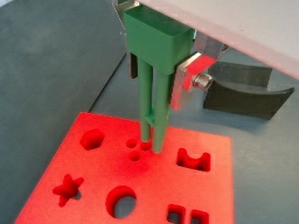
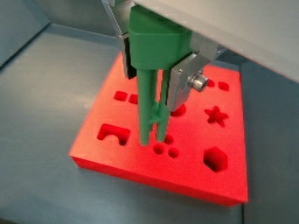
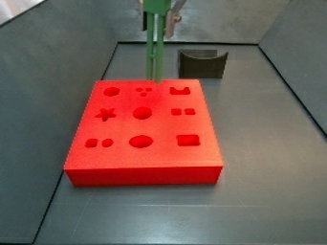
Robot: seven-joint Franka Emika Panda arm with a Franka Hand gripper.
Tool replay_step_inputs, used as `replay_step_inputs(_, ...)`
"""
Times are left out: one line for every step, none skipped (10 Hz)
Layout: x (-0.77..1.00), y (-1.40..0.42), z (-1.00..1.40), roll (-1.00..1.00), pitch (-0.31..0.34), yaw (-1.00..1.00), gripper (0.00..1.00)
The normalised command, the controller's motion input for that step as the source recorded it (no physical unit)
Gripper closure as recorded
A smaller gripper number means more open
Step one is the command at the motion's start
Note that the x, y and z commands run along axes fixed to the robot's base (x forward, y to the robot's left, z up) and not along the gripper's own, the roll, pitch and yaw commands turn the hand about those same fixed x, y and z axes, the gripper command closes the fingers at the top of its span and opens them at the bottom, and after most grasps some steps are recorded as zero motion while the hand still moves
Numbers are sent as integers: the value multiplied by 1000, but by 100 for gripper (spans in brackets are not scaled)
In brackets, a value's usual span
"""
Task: Pick up the 3 prong object. Move up. Move to above the board. Insert the 3 prong object.
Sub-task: Insert the 3 prong object.
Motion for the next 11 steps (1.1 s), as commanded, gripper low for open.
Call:
replay_step_inputs(11, 9, 0, 0, 0, -71, 100)
replay_step_inputs(0, 0, -60, 10, 0, -243, 100)
replay_step_inputs(-191, 0, -126, 39, -11, -703, 100)
replay_step_inputs(-269, 0, -89, 33, 0, -697, 100)
replay_step_inputs(0, 0, 0, 0, 0, -49, 100)
replay_step_inputs(0, 0, 0, 0, 0, -11, 100)
replay_step_inputs(-31, -111, -109, 50, -39, -583, 100)
replay_step_inputs(0, -6, -194, 9, -34, -986, 100)
replay_step_inputs(0, 0, -151, 0, -20, -1000, 100)
replay_step_inputs(154, 0, 0, 0, 0, -189, 100)
replay_step_inputs(0, 0, 0, 0, 0, -134, 100)
